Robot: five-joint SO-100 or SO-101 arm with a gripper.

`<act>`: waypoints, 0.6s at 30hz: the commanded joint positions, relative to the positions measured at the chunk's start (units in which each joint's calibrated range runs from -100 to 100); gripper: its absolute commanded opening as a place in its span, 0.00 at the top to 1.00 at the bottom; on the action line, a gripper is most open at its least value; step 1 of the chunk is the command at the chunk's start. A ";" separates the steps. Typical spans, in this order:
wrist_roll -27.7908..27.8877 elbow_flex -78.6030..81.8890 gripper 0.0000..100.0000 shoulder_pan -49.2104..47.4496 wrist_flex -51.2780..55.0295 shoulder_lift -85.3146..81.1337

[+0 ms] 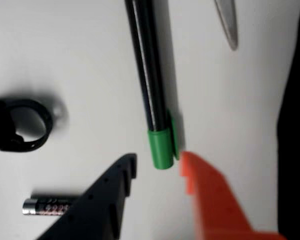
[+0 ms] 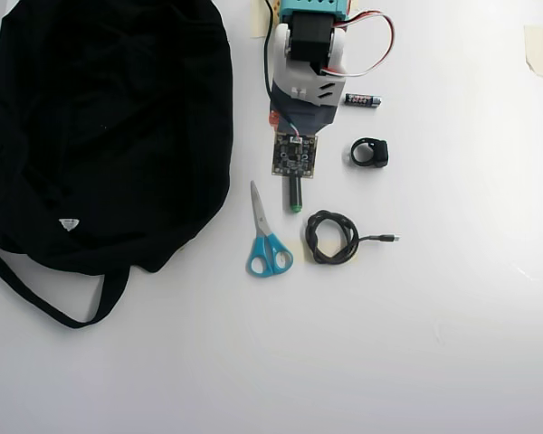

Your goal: Put the green marker into the black bag

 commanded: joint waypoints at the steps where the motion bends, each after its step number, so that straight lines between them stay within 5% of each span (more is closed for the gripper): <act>1: 0.26 1.01 0.79 -1.52 -1.34 -0.29; 18: 1.31 4.07 0.70 -3.62 -6.94 6.35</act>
